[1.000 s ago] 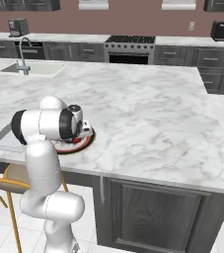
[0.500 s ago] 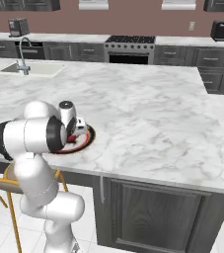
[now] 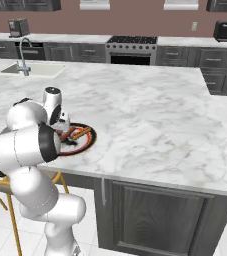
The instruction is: Place one cooked food and one vegetable from the large plate to each tupperware container.
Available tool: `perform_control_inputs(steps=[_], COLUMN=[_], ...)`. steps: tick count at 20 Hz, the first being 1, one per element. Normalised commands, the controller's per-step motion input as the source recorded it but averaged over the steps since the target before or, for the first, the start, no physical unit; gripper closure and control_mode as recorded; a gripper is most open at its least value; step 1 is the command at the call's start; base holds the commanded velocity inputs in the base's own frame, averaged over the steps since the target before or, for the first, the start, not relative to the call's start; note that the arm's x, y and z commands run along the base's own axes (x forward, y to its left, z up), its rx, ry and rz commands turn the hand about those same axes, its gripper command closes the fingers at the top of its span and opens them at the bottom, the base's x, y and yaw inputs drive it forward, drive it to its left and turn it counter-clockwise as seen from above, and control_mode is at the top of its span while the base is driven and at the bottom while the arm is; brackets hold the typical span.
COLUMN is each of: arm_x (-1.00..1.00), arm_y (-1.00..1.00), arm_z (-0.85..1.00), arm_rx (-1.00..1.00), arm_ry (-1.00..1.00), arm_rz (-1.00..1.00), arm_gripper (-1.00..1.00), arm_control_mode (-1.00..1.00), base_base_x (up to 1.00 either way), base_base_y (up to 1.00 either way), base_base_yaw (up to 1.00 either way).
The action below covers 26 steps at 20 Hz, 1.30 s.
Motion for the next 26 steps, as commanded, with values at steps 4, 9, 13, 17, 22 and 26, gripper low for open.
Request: perform_control_inputs(steps=[4,9,13,17,22,26], arm_x=[-0.01,0.04,0.29,0.31,0.30,0.27], arm_y=[1.00,1.00,1.00,1.00,0.94,0.51], arm_z=[0.06,-0.01,-0.22,-0.20,-0.11,-0.07], arm_rx=[0.04,-0.03,-0.08,-0.09,-0.09,-0.02], arm_ry=[0.01,0.00,0.00,0.06,0.07,0.08], arm_rz=[-0.12,-0.15,-0.19,-0.18,-0.15,-0.08], arm_gripper=[1.00,1.00,1.00,1.00,1.00,1.00], arm_control_mode=[-1.00,-1.00,-1.00,-1.00,-1.00,-1.00], base_base_x=[0.00,0.00,0.00,0.00,0.00,0.00], base_base_y=[0.00,0.00,0.00,0.00,0.00,0.00], base_base_yaw=[0.00,0.00,0.00,0.00,0.00,0.00])
